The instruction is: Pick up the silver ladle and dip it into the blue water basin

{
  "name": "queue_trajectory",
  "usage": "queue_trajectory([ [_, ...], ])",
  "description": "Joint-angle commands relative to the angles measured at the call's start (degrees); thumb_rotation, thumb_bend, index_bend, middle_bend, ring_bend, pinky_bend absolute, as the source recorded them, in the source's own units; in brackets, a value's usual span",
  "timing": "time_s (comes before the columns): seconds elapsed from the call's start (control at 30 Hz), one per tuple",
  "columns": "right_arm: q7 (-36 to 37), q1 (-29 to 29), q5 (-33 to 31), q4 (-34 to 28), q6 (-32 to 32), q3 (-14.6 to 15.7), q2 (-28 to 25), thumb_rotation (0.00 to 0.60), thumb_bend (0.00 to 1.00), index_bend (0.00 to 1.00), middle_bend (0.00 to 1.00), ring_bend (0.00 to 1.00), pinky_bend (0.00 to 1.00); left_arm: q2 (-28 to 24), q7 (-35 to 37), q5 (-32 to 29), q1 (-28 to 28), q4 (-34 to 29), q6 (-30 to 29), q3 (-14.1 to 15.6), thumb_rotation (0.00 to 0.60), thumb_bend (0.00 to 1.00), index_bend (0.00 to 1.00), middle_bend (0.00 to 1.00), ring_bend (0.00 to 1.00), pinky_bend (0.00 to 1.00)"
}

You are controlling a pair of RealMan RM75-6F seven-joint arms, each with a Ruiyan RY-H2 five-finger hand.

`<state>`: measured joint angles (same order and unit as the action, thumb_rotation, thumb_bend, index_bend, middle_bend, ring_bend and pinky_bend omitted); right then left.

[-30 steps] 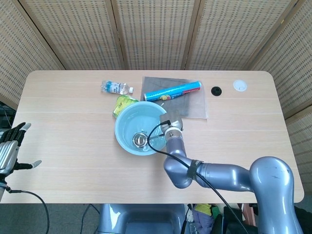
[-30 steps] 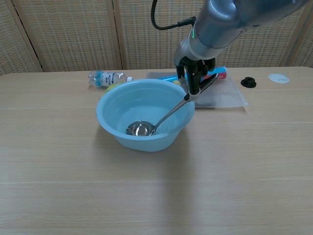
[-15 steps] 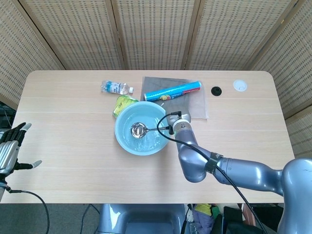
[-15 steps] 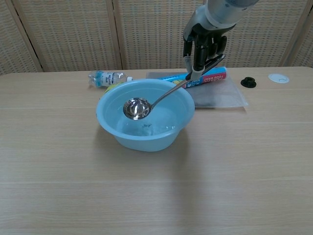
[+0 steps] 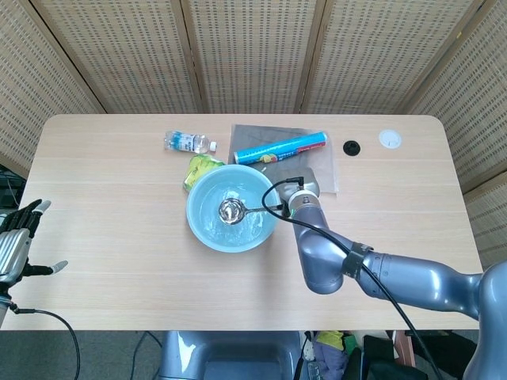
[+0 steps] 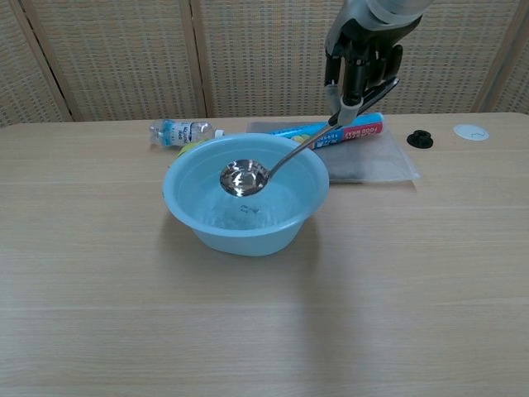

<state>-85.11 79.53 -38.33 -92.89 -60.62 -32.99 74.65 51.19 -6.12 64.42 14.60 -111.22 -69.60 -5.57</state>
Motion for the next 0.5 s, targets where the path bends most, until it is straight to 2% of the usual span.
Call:
queue_trajectory([
  [0.03,-2.6,1.1,-4.4,1.2,-0.9,-1.1,-0.8,0.6,1.0,0.91,0.96,0.95,1.0,0.0,0.0,-0.2,0.0,0.1,0.1,0.0,0.6,0.0,0.0,0.0,0.0,0.0],
  [0.33,-7.8,1.4,-12.0,4.0,-1.8,-4.5,-1.4,0.6,1.0,0.91,0.96,0.95,1.0,0.2,-0.3,-1.0,0.4,0.3,0.7,-0.1,0.6,0.0,0.0,0.0,0.0,0.0],
  [0.5,-9.7,1.1,-13.6,5.3,-2.0,-5.8,-1.0,0.6,1.0,0.91,0.96,0.95,1.0,0.3,-0.6,-1.5,0.6,0.4,0.8,-0.2,0.6,0.0,0.0,0.0,0.0,0.0],
])
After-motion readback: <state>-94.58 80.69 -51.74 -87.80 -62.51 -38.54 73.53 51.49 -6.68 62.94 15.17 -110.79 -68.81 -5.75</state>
